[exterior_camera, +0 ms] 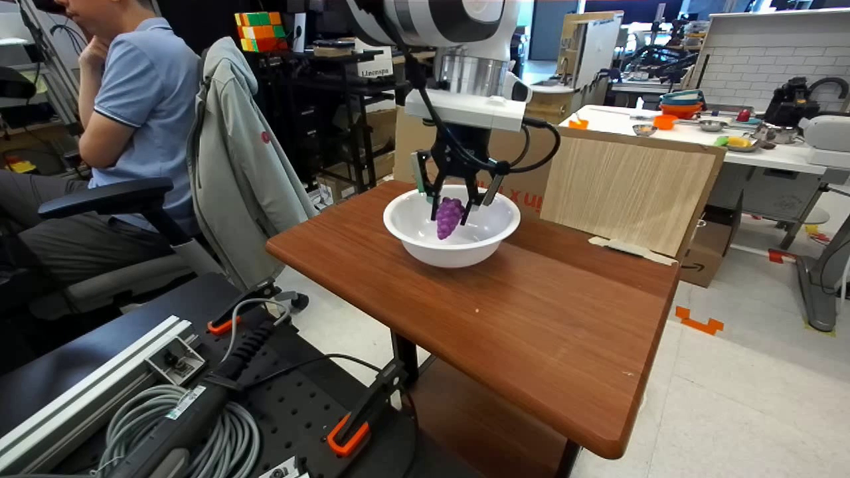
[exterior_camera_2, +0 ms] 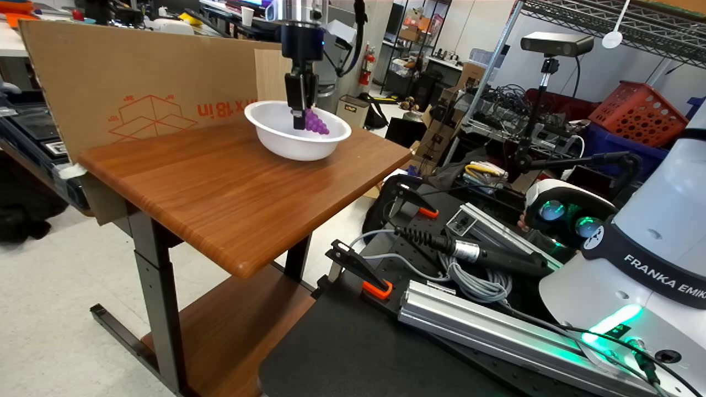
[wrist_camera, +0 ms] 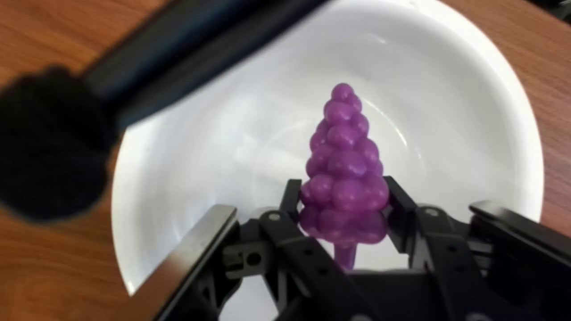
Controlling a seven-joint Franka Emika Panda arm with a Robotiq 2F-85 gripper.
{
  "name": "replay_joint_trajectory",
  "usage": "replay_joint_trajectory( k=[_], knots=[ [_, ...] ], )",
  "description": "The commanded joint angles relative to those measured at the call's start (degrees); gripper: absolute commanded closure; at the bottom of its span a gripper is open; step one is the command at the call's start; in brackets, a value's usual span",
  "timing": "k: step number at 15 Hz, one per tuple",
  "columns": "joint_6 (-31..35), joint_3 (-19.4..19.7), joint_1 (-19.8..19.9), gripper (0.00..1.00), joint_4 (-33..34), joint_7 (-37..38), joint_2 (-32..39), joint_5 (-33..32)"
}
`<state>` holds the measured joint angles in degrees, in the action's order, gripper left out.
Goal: Put the plastic grapes in the white bowl
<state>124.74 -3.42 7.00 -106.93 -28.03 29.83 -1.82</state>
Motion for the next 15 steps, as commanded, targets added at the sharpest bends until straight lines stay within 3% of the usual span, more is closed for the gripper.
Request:
replay_joint_trajectory(
  k=[1,4,10,11,15],
  knots=[
    [0.2,0.1,-0.3,0.24,-3.1,0.0,-1.6,-0.6],
    [0.6,0.0,0.1,0.02,-5.7,-0.8,-3.7,-0.5],
    [-4.5,0.9,0.7,0.0,-18.5,-6.1,-19.7,-3.0],
    [-4.2,1.1,-0.2,0.0,-11.5,-3.5,-11.6,-1.8],
    [-4.2,1.3,-0.4,0.0,-12.8,-3.6,-13.3,-1.8]
  ],
)
